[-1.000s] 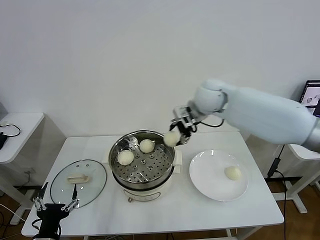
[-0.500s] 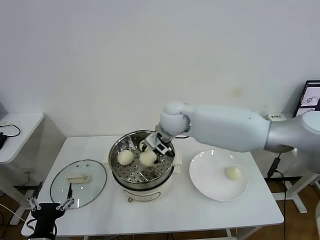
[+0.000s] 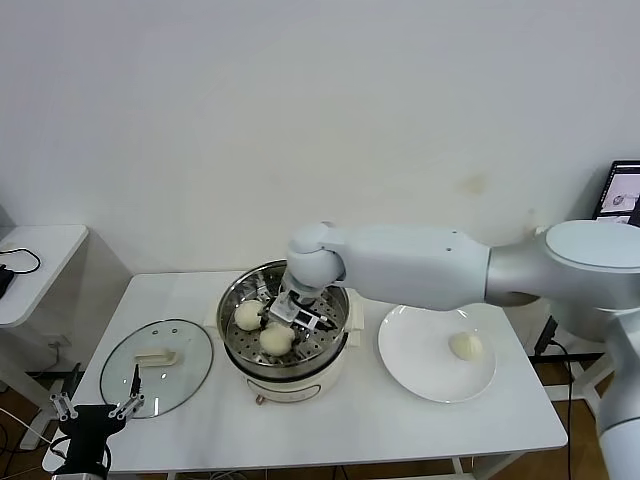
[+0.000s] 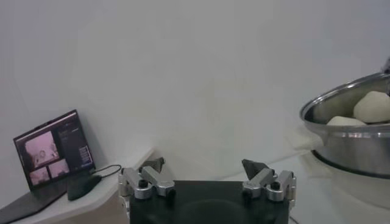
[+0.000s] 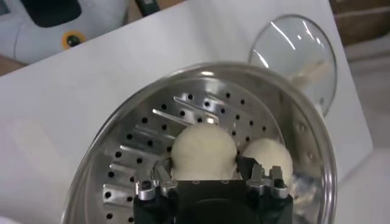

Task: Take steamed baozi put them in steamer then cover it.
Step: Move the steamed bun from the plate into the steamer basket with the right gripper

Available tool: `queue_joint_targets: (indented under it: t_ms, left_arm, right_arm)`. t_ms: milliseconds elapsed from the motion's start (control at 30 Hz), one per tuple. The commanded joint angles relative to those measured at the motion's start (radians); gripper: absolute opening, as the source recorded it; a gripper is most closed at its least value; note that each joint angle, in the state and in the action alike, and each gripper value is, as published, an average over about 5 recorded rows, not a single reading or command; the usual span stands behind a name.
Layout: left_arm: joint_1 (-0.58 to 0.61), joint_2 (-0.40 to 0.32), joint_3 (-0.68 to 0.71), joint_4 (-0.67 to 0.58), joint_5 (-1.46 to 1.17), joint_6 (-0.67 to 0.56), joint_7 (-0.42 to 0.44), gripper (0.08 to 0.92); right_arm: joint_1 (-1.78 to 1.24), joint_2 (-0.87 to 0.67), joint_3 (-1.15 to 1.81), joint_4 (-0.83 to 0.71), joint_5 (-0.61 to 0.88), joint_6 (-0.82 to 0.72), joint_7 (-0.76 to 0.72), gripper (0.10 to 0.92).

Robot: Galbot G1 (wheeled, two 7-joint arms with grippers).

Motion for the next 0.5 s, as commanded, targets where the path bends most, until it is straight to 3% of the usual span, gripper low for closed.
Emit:
queue_joint_targets:
  t_ms: [33,267,500]
  left_arm:
    - [0.0,0.001,-0.001,0.002,-0.002,0.0,0.0,0.823]
    - [-0.003,0.0,0.0,0.003,-0.004,0.0,-0.001,0.823]
    - [-0.004,0.0,-0.001,0.004,-0.005,0.0,-0.001,0.823]
  right_arm:
    - [0.001,0.044,-0.015,-0.012,-0.026,0.063,-0.009,0.67]
    - [0.019,0.042,-0.02,-0.007,-0.028,0.072,-0.023,0.68]
    - [0.055,0.017,-0.008,-0.002,-0.029,0.081,-0.025,0.794]
